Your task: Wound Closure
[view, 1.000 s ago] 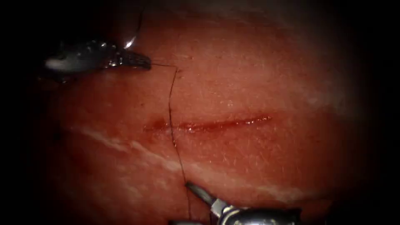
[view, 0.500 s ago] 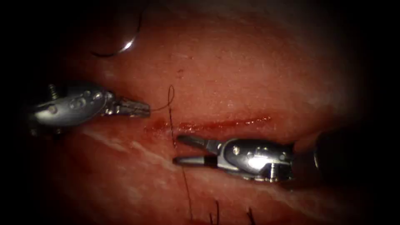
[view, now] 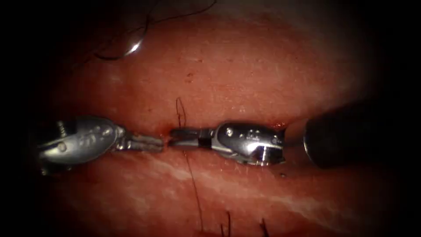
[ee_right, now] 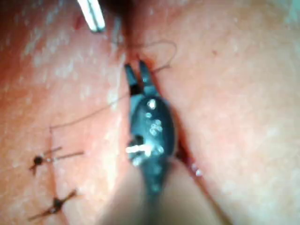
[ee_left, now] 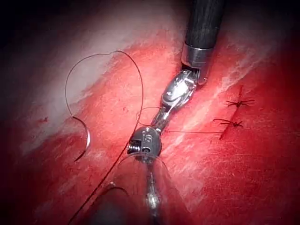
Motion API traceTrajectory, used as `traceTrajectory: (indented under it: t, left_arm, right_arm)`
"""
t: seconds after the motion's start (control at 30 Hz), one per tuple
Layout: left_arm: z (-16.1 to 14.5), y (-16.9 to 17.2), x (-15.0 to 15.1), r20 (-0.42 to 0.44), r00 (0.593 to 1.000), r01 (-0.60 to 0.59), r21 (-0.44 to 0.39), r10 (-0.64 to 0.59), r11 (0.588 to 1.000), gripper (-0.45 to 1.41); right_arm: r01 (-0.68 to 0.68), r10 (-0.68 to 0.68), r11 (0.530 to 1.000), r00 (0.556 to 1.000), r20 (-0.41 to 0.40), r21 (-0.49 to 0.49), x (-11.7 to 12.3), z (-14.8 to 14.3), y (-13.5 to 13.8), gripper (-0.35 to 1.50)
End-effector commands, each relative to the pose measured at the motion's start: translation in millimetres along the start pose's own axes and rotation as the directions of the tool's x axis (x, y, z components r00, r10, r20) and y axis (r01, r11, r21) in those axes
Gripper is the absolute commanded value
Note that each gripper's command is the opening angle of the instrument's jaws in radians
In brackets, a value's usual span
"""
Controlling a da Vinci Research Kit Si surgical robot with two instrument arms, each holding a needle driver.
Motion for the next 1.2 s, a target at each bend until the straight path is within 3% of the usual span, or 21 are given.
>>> traceTrajectory:
  t: [0.03,0.37,0.77,0.9,1.03,1.2]
  left_arm:
    - [1.2,0.3,-0.7,-0.003,1.0,-0.001,-0.002,0.001,1.0,-0.45]
    - [3.2,0.5,-2.5,-0.038,0.999,-0.013,0.007,0.013,1.0,-0.45]
    - [5.4,-0.4,-5.3,-0.093,0.995,-0.029,0.031,0.031,0.999,-0.45]
    - [6.2,-1.0,-7.0,-0.115,0.992,-0.042,0.04,0.046,0.998,-0.45]
    - [6.9,-1.9,-9.1,-0.132,0.989,-0.057,0.041,0.062,0.998,-0.45]
    - [6.9,-2.0,-9.0,-0.144,0.988,-0.054,0.031,0.058,0.998,-0.45]
  right_arm:
    - [-0.005,0.005,1.0,1.0,-0.013,0.008,-0.6,0.2,-0.1,-0.06]
    - [-0.061,0.079,0.988,0.988,-0.129,0.143,1.6,0.0,1.3,-0.06]
    - [-0.073,0.132,0.943,0.978,-0.161,0.326,1.8,1.4,0.9,-0.12]
    - [-0.071,0.145,0.914,0.976,-0.16,0.399,1.8,1.6,0.9,-0.2]
    - [-0.06,0.183,0.846,0.966,-0.184,0.529,1.8,1.6,0.7,-0.22]
    - [-0.038,0.188,0.792,0.965,-0.184,0.61,2.1,1.6,-0.1,-0.18]
